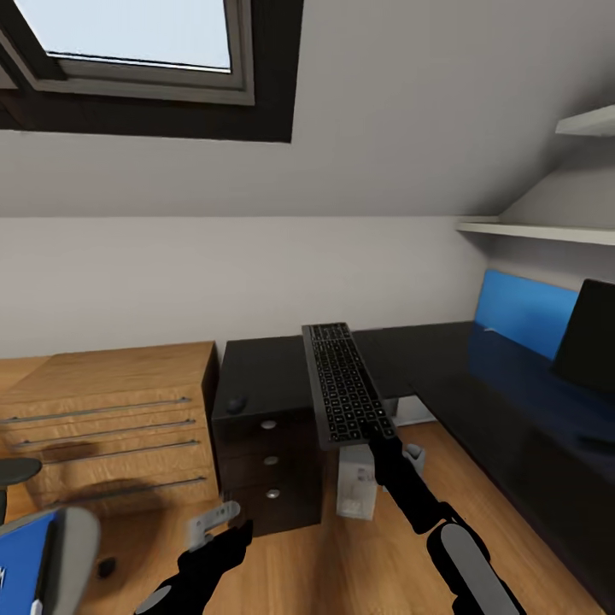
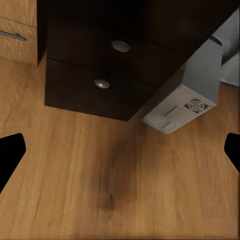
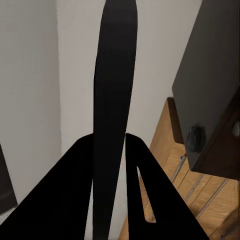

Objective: In the bedroom, organize the workspace by keeping the computer under the desk, ensuring the monitor is on the desk, placing the keyboard on the desk next to the monitor, placing the mouse on the desk next to the keyboard, moving the folder from the swivel chair onto the desk next to the mouse, stacking the notebook on top of the folder with the pen on top of the notebook, and positioning the swivel chair next to the desk.

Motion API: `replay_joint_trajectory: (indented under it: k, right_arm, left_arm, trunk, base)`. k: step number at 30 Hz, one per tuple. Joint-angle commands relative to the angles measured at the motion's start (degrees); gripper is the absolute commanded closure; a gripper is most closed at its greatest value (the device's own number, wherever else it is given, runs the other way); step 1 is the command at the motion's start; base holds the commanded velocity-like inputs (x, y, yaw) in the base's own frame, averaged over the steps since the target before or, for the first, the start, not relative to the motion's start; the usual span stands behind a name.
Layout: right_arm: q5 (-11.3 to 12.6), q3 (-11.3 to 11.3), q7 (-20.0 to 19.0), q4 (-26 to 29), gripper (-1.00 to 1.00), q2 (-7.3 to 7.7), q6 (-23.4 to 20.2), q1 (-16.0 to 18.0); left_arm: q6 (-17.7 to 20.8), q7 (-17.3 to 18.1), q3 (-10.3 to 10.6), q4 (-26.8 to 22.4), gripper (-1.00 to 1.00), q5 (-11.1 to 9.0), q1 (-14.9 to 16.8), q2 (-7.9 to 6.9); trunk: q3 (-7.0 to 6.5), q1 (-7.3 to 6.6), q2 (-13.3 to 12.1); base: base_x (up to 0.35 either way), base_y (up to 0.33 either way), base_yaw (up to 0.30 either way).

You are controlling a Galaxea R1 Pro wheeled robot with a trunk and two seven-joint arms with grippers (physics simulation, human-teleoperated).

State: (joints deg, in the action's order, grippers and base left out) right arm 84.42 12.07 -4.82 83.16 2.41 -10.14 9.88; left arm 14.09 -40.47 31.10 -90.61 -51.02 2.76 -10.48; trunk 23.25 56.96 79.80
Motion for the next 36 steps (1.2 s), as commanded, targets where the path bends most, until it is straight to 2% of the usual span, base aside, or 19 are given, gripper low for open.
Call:
replay_joint_trajectory:
  k: [1, 11, 21, 25, 29, 36]
  right_arm:
    - [0.66, 0.05, -0.30, -0.01, 1.00, 0.03, -0.09, 0.06]
    - [0.66, 0.03, -0.28, -0.02, 1.00, 0.05, -0.05, 0.06]
    - [0.66, -0.02, -0.28, -0.02, 1.00, 0.05, -0.05, 0.06]
    - [0.66, -0.02, -0.28, -0.02, 1.00, 0.05, -0.05, 0.06]
    - [0.66, -0.02, -0.28, -0.02, 1.00, 0.05, -0.05, 0.06]
    - [0.59, 0.01, -0.36, -0.02, 1.00, 0.05, -0.05, 0.06]
  left_arm:
    - [0.14, -0.40, 0.07, -0.10, -1.00, -0.22, 0.05, -0.05]
    - [0.08, -0.40, 0.08, -0.10, -1.00, -0.18, 0.05, -0.07]
    - [0.14, -0.32, 0.31, -0.10, -1.00, -0.22, 0.05, 0.08]
    - [0.14, -0.31, 1.12, -0.10, -1.00, -0.15, 0.05, 0.04]
    - [0.14, -0.31, 1.22, -0.10, -1.00, -0.14, 0.05, 0.03]
    - [0.14, -0.31, 1.16, -0.10, -1.00, -0.14, 0.05, -0.06]
  trunk:
    - [0.06, 0.00, 0.04]
    - [0.06, 0.00, 0.04]
    - [0.06, 0.00, 0.04]
    - [0.06, 0.00, 0.04]
    - [0.06, 0.00, 0.04]
    - [0.06, 0.00, 0.04]
  base:
    - [-0.001, 0.000, -0.297]
    - [0.064, 0.181, -0.297]
    - [0.016, 0.034, -0.297]
    - [-0.146, 0.130, -0.297]
    - [-0.240, 0.190, -0.297]
    - [-0.039, 0.018, -0.297]
